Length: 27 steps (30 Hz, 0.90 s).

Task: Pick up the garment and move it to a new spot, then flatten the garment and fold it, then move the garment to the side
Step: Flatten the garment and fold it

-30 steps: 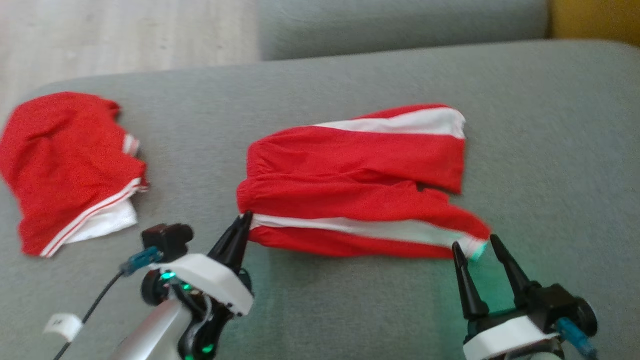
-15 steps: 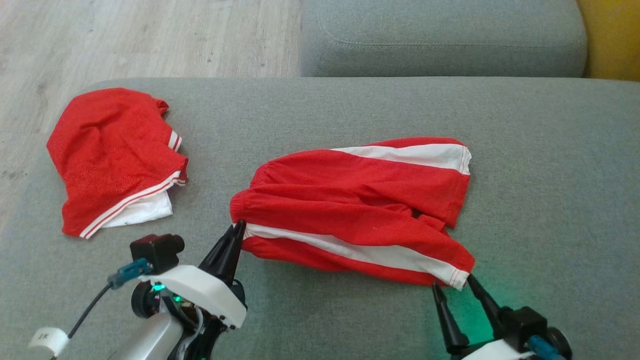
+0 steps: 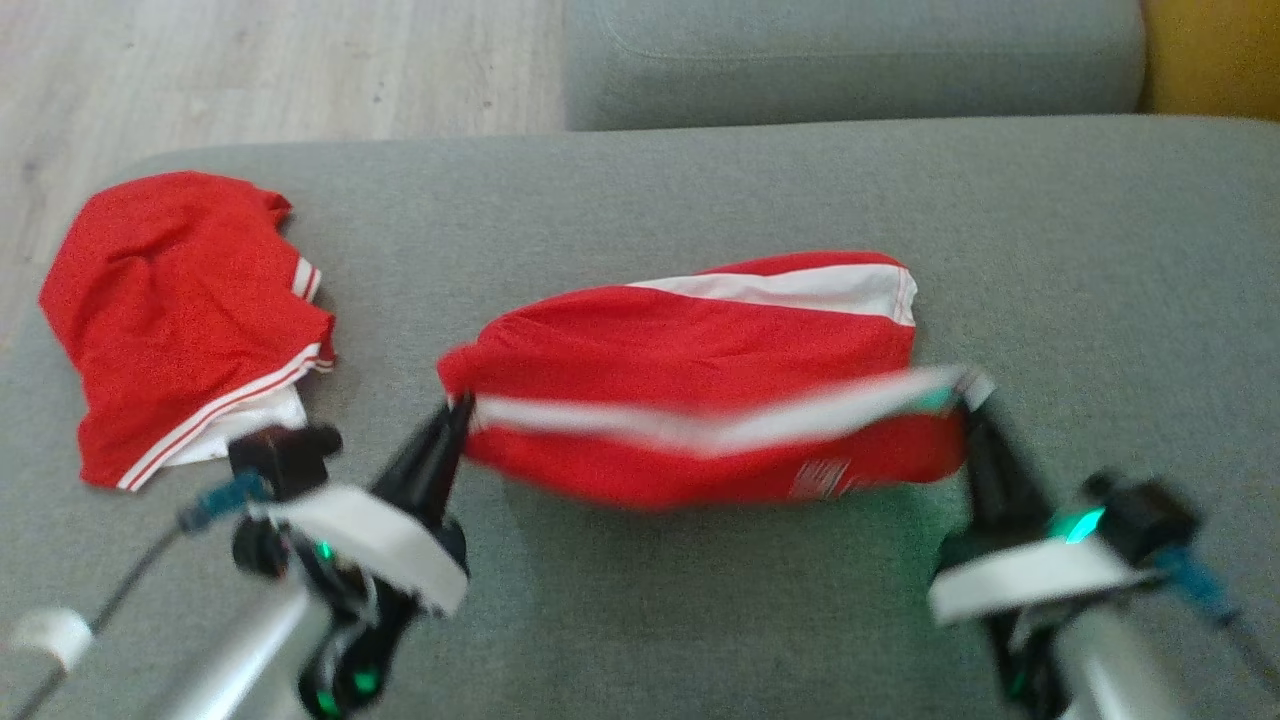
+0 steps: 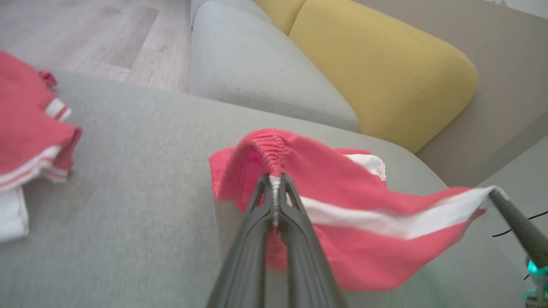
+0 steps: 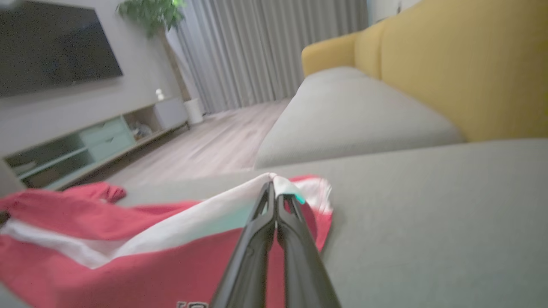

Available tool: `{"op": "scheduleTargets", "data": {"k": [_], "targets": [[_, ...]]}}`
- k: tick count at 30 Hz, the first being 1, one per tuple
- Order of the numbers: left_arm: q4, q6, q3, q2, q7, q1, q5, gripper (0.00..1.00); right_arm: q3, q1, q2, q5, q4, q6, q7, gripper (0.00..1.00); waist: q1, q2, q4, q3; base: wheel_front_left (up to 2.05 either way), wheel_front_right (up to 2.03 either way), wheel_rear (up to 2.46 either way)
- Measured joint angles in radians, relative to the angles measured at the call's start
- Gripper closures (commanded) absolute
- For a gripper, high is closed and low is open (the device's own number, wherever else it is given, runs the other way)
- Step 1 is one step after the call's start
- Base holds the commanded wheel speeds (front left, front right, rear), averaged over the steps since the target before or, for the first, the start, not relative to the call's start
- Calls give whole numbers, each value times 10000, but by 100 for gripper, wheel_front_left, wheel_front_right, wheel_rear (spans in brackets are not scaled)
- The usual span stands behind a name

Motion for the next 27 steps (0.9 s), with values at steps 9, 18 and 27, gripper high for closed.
{"op": "scheduleTargets", "data": {"k": [9, 18, 27], "targets": [[385, -995, 405, -316, 439, -4967, 479, 100, -2211, -4823, -192, -711, -1037, 0, -4, 100, 3, 0, -517, 984, 0, 0, 0], [2008, -1383, 395, -1755, -1220, -9267, 579, 100, -3348, -8912, -1344, -1373, -930, 0, -38, 100, 6, -1, -1119, 2111, 0, 0, 0], [1645, -1455, -2251, -531, -2362, -6541, -635, 100, -2778, -5056, -1524, -1064, -1440, 0, -56, 100, 1, -1, -1129, 1834, 0, 0, 0]]}}
